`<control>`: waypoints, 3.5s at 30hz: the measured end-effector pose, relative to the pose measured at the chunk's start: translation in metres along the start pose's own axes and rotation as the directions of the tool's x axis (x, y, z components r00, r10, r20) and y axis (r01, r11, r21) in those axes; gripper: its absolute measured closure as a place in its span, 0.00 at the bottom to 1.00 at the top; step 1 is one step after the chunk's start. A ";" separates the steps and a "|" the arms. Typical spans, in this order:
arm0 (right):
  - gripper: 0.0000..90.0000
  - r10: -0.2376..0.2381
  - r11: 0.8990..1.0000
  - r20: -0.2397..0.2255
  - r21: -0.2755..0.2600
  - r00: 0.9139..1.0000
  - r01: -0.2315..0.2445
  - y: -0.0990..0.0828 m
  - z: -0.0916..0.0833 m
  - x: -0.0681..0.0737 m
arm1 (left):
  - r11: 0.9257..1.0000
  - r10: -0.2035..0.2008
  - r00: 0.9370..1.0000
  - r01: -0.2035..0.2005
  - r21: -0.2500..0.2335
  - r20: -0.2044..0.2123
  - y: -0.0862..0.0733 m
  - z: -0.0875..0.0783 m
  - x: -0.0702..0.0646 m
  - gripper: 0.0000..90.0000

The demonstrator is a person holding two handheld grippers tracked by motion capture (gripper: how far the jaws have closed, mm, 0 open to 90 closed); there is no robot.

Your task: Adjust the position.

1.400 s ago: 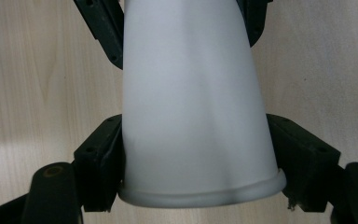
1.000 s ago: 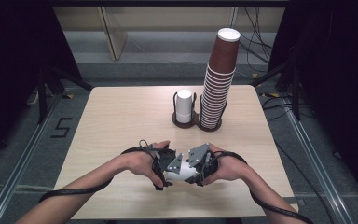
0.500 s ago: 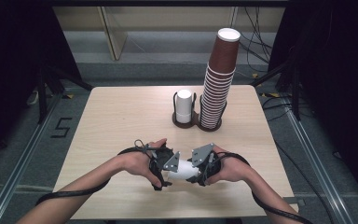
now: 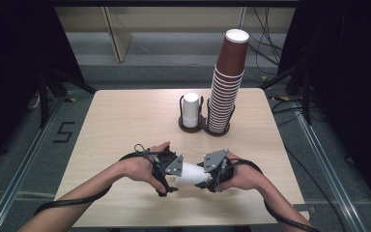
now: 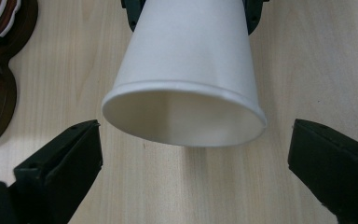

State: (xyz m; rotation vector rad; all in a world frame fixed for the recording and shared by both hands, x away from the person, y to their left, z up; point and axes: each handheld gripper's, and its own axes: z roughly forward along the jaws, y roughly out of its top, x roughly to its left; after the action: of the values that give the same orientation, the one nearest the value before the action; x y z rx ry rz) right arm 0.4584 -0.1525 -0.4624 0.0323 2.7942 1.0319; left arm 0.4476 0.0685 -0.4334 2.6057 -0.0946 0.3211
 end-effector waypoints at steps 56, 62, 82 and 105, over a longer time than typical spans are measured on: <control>0.38 0.117 0.962 0.155 -0.262 0.981 -0.074 -0.041 -0.004 0.011 | 0.934 -0.211 0.975 0.221 -0.282 0.066 -0.006 -0.006 0.020 0.00; 0.38 0.110 0.965 0.149 -0.254 0.983 -0.069 -0.040 -0.004 0.013 | 0.938 -0.205 0.975 0.221 -0.267 0.089 0.000 0.003 0.023 0.00; 0.38 0.064 0.962 0.158 -0.273 0.985 -0.018 -0.034 -0.004 0.014 | 0.927 -0.207 0.968 0.239 -0.289 0.139 0.003 0.017 0.028 0.06; 0.38 0.050 0.968 0.144 -0.250 0.988 -0.013 -0.029 -0.001 0.012 | 0.925 -0.152 0.982 0.182 -0.334 0.114 0.005 0.009 0.027 0.25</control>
State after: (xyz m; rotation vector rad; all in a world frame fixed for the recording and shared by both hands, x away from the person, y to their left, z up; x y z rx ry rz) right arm 0.4471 -0.1745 -0.4821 0.1190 2.5203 1.3208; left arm 0.4749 0.0596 -0.4324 2.2607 0.0405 0.1169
